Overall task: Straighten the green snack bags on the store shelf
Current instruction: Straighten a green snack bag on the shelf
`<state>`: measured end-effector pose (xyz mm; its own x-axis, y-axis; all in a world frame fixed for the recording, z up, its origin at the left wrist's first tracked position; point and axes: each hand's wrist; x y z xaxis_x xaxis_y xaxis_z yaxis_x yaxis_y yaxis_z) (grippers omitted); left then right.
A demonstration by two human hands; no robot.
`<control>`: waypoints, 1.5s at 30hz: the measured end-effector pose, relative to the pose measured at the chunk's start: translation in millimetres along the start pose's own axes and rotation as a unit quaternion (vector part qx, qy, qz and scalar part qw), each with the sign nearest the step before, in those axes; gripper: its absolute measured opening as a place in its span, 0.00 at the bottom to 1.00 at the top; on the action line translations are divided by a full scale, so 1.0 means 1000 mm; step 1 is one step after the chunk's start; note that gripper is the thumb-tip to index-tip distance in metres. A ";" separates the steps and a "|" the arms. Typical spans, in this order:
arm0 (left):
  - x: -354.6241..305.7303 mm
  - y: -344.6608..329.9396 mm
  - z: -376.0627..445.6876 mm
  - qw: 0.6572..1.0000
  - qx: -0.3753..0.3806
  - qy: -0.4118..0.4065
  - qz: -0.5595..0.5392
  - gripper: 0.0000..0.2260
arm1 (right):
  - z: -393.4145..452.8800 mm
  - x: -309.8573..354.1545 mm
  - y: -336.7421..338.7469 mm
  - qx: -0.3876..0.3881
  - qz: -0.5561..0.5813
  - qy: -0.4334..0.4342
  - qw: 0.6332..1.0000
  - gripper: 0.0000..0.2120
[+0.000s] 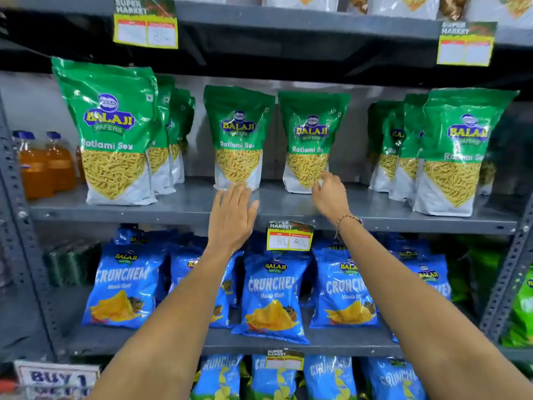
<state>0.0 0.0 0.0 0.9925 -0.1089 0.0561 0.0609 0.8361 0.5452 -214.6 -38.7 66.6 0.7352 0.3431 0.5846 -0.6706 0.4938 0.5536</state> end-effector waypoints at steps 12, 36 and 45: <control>0.016 -0.060 -0.017 0.979 -0.193 -0.025 0.068 0.16 | 0.090 -0.011 -0.050 -0.005 0.113 -0.215 0.970 0.53; 0.019 -0.069 -0.017 0.970 -0.219 -0.031 0.102 0.18 | 0.082 -0.012 -0.065 -0.031 0.111 -0.210 0.971 0.53; 0.015 -0.058 -0.020 0.983 -0.161 -0.020 0.081 0.17 | 0.046 -0.003 -0.042 -0.032 0.121 -0.204 0.971 0.46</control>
<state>13.3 -39.4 -47.1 0.9873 0.0229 0.1572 -0.0597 0.9705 0.2336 -193.0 -97.4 69.2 0.4476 0.1169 0.8866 -0.8021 0.4909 0.3402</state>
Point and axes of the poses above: each hand's wrist, its own z-axis towards the middle knuckle, its own y-axis out of the back of the hand, x = y × z, and after that the axes turned 9 degrees about z, right-handed
